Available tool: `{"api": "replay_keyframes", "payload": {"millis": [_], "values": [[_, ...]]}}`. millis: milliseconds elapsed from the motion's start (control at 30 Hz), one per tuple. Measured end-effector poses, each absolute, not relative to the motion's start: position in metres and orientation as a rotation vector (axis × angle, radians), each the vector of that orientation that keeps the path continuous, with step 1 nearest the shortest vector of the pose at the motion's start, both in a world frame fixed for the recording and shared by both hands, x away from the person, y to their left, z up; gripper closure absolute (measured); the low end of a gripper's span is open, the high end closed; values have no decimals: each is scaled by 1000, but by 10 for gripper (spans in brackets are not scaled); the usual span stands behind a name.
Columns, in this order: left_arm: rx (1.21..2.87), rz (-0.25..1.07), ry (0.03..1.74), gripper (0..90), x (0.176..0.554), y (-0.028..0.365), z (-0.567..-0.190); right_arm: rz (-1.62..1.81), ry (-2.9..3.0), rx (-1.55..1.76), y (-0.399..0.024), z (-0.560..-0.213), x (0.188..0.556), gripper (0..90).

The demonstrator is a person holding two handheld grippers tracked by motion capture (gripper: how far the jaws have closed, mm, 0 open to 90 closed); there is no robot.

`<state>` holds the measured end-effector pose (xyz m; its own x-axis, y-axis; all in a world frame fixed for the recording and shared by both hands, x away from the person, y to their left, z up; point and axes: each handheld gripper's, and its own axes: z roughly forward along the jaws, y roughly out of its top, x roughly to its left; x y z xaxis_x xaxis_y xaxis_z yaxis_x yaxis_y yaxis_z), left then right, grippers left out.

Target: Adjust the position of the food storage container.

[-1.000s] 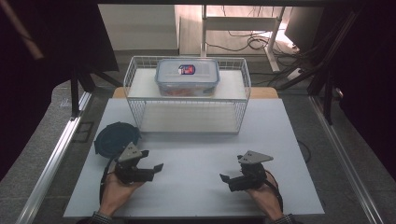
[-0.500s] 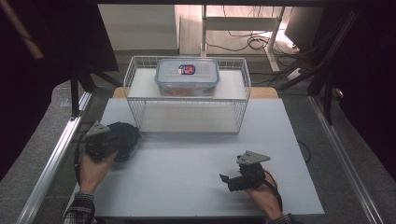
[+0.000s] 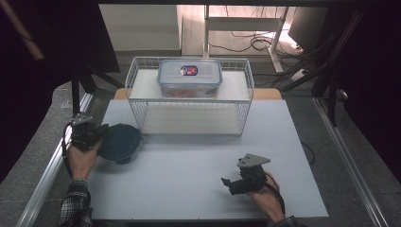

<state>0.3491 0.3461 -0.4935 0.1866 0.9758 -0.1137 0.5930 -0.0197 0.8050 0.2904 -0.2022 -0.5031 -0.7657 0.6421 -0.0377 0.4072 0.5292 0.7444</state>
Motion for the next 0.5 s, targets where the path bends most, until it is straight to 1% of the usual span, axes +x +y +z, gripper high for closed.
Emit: {"api": "replay_keyframes", "payload": {"millis": [133,300,367,500], "values": [[1704,649,1549,900,356,354,-502,1074,2467,872,-202,-504,291,42],[1720,625,1585,900,359,359,-511,1066,2473,866,-202,-504,291,44],[1702,598,1583,900,359,361,-511,1064,2475,865,-202,-505,291,45],[1717,586,1570,900,355,361,-511,1061,2481,862,-201,-505,291,47]]}}
